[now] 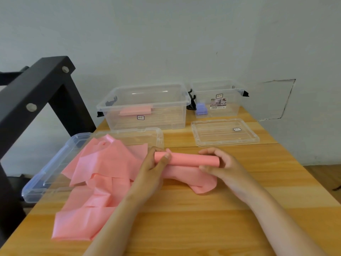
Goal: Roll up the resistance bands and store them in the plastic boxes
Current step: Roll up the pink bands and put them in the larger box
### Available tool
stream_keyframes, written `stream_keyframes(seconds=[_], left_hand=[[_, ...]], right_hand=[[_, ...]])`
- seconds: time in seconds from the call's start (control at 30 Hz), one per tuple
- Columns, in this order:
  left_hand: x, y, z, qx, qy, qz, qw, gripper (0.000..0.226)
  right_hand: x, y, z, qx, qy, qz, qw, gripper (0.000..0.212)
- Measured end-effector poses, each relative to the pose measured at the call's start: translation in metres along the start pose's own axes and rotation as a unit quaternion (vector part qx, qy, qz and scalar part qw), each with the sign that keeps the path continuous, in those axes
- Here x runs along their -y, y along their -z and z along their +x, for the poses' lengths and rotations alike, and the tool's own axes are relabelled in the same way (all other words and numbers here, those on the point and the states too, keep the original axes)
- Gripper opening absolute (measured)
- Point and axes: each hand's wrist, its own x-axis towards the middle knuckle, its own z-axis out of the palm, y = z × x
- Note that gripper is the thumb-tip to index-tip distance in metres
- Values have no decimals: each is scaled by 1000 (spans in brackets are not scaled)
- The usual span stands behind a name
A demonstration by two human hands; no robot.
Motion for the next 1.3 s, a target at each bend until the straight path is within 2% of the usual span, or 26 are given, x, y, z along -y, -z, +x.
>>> stream_keyframes(seconds=[0.13,0.3,0.5,0.57,0.63,0.7,0.8,0.87,0.97,1.1,1.17,1.3], left_hand=[[-4,-2,-1,-6,-10,-11,1000,17],[0,2,2,6,-41,18,999,13],[1,7,4,5,9,-32,999,21],[0,9,4,15,2,1,1000,23],[-2,9,3,27,-26,36,999,17],[-4,8,3,34,-29,6,999,5],[-5,8,3,28,-11,-69,997,21],[-4,8,4,19,-14,-90,996,31],[-1,8,4,33,1,-64,997,20],[2,8,4,65,13,-14,998,8],[2,10,5,63,12,-46,997,11],[3,15,5,99,45,-185,977,28]], right_hand=[[2,-1,0,-10,21,17,1000,23],[5,-2,-1,-23,8,36,999,23],[11,-5,-4,-20,59,41,997,30],[11,-5,-4,-30,75,39,996,24],[10,-4,-4,-41,82,34,995,23],[10,-2,-3,-39,76,34,996,29],[10,1,-3,-1,44,58,997,32],[10,0,-2,4,25,62,998,26],[10,-2,-2,-28,47,53,997,15],[13,-3,-4,-32,83,23,996,21],[13,-4,-5,-34,84,24,996,22],[17,-5,-6,-26,57,62,996,24]])
